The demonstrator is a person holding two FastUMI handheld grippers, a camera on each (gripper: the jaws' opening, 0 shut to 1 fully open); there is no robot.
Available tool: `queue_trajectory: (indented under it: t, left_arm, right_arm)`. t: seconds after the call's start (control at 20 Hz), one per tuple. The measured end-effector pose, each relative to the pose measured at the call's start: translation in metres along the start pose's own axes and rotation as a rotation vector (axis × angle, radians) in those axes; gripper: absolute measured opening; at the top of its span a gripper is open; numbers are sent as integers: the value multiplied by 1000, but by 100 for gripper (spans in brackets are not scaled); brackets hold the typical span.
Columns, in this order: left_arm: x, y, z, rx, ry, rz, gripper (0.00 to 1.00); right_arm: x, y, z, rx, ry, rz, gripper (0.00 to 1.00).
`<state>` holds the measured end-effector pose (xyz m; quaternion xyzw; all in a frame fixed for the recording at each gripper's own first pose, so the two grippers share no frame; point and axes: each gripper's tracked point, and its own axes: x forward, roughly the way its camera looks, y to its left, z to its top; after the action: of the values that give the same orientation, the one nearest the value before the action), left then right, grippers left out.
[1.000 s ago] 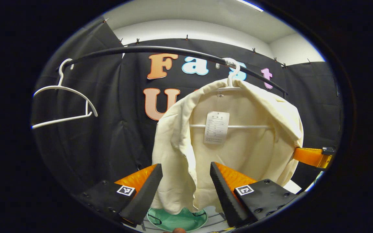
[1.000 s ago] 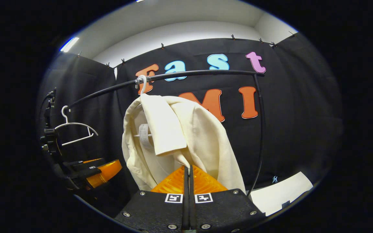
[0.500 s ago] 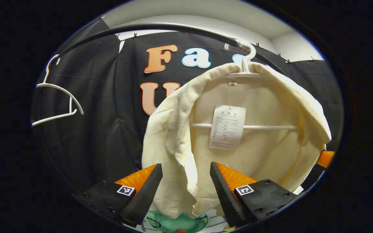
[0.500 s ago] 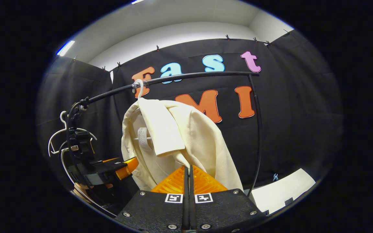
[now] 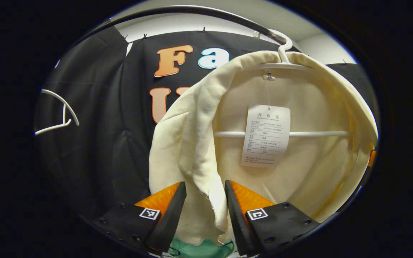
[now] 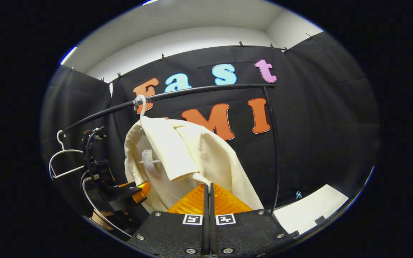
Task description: Grasp the clothes on the hanger with both hands and then place them into the laundry hamper below.
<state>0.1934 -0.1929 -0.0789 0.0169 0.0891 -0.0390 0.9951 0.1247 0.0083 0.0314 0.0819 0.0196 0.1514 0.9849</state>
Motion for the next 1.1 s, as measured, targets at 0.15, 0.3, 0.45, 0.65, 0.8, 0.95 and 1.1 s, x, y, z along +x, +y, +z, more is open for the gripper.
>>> queue_trajectory:
  t: [0.15, 0.3, 0.45, 0.65, 0.8, 0.95, 1.1]
  left_arm:
    - [6, 7, -3, -21, 18, 4, 57]
    - [4, 20, -6, 6, 52, 40, 23]
    - [3, 33, 1, 24, 33, 68, 7]
    - [-11, 77, 37, 29, -53, 201, 7]
    - [-25, 100, 73, 64, -126, 273, 7]
    - [-38, 130, 122, 161, -247, 390, 7]
    - [-36, 129, 154, 221, -308, 412, 7]
  right_arm:
    - [-3, -5, 17, 7, -32, -26, 0]
    - [-4, -10, 35, -13, -65, -60, 0]
    - [-8, -16, 59, -28, -107, -94, 0]
    - [-10, -25, 102, -68, -185, -139, 0]
    - [-3, -35, 127, -118, -213, -182, 0]
    - [10, -40, 147, -142, -229, -199, 0]
    - [23, -51, 161, -191, -242, -223, 0]
